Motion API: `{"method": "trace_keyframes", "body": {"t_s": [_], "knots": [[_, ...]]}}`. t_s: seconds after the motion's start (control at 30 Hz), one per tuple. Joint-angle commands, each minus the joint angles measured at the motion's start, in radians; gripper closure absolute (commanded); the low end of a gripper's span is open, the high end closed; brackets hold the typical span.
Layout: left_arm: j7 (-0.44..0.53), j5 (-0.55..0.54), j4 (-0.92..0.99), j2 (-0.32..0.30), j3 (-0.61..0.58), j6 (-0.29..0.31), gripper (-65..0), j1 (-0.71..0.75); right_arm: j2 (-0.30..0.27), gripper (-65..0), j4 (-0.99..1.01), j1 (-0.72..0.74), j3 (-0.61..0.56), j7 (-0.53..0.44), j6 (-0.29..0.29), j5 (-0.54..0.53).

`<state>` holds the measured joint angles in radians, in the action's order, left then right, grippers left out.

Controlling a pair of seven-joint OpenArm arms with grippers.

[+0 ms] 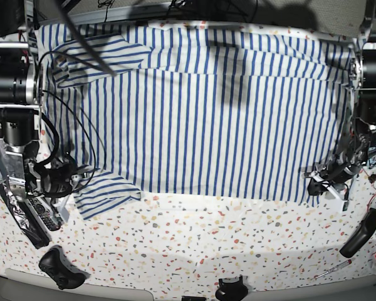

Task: Layout the t-shirt on the table in an organized manner, then fold the t-shirt properly
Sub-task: 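Lift the hem with both grippers and fold it over toward the collar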

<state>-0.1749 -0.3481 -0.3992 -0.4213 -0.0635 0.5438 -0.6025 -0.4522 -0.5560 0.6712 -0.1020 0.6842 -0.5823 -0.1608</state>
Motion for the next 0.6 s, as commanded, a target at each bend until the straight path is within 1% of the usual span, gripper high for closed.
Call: {"method": "trace_keyframes", "body": {"t_s": [0.0,0.13,0.2,0.27,0.37,0.47,0.57], "knots": [[0.001,-0.024,-0.014,-0.023,0.005,0.004,0.0,-0.026,-0.022,0.0,-0.033,0.033,0.005,0.002,-0.005,-0.032],[-0.052,-0.035,-0.026,-0.051,0.008,0.004,0.0,-0.02,-0.058,0.0,-0.1,-0.003,0.005,0.04,-0.01,-0.137],[-0.084,-0.079,-0.074,-0.073,0.032,0.008,0.0,0.009,-0.08,0.0,-0.154,-0.046,0.005,0.049,-0.01,-0.17],[-0.126,-0.119,-0.161,-0.091,0.071,0.026,0.0,0.059,-0.102,0.0,-0.228,-0.101,0.005,0.06,-0.01,-0.196],[-0.182,-0.127,-0.332,-0.097,0.131,0.033,0.0,0.163,-0.135,0.0,-0.359,-0.196,0.006,0.078,-0.01,-0.252],[-0.192,-0.13,-0.489,-0.097,0.172,0.033,0.0,0.28,-0.164,0.0,-0.493,-0.286,0.023,0.102,0.004,-0.318],[-0.194,-0.144,-0.602,-0.097,0.21,0.033,0.0,0.38,-0.174,0.0,-0.618,-0.37,0.094,0.117,0.014,-0.322]]}}
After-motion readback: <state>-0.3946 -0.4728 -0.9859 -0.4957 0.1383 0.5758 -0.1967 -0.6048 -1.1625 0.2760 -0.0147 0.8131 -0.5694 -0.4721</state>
